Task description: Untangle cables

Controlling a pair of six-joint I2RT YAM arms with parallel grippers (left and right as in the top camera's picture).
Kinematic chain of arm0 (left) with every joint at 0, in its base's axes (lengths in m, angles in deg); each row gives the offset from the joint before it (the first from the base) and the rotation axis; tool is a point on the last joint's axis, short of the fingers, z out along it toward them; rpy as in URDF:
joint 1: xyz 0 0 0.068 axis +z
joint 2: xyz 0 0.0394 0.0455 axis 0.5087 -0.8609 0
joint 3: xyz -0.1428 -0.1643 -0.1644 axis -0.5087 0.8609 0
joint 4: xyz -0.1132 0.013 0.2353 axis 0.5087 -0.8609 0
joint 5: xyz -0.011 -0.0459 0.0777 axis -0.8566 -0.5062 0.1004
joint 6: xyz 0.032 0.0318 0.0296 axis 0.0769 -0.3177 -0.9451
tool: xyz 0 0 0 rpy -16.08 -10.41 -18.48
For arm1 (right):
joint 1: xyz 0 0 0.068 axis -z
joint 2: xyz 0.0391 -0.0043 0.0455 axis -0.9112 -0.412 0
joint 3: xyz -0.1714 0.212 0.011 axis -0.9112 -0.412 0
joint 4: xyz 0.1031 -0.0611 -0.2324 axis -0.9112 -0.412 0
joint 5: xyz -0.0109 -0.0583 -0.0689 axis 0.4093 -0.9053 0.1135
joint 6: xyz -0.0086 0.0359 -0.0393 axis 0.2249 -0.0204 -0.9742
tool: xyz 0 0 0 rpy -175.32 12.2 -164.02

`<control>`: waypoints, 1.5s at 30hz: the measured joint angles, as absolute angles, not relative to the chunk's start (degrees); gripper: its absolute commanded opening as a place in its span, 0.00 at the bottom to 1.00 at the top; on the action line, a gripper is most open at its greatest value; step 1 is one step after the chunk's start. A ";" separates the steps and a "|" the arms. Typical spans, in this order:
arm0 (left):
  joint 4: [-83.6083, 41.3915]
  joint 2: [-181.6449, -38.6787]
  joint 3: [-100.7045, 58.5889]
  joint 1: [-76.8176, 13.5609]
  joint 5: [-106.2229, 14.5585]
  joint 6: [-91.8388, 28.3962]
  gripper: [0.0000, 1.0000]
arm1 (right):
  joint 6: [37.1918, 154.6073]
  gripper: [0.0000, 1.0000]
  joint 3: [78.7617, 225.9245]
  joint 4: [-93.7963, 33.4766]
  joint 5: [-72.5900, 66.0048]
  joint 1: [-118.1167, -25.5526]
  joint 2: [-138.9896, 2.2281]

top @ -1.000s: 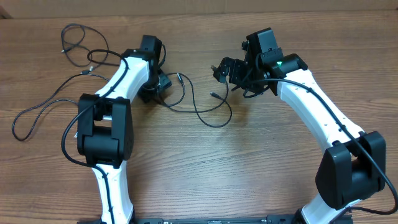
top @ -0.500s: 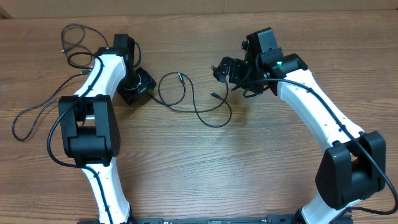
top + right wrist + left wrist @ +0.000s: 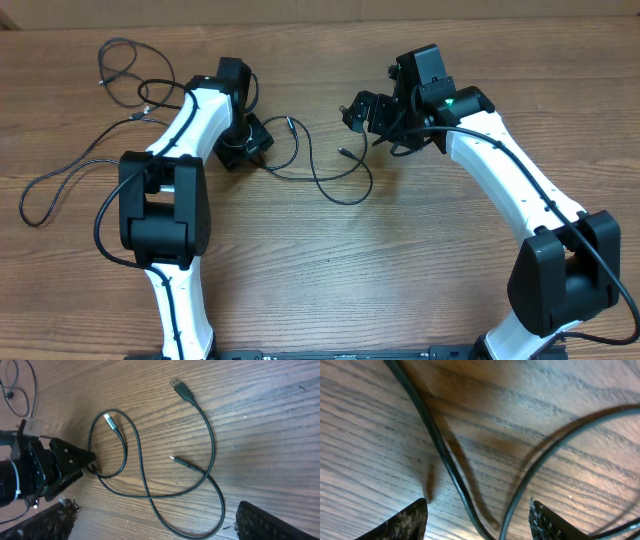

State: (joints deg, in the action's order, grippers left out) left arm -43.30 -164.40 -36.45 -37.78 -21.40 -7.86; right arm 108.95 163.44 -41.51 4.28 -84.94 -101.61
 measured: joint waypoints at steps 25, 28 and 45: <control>-39.79 -164.40 -36.36 -32.67 -28.61 -11.19 0.64 | 108.95 1.00 163.41 -41.97 4.26 -84.94 -101.61; -40.07 -164.40 -36.36 -30.46 -30.10 -11.45 0.62 | 108.95 1.00 163.44 -42.41 4.28 -84.94 -101.61; -42.89 -165.16 -36.42 -31.44 -27.89 -10.97 0.61 | 108.95 1.00 163.41 -40.82 4.26 -84.94 -101.61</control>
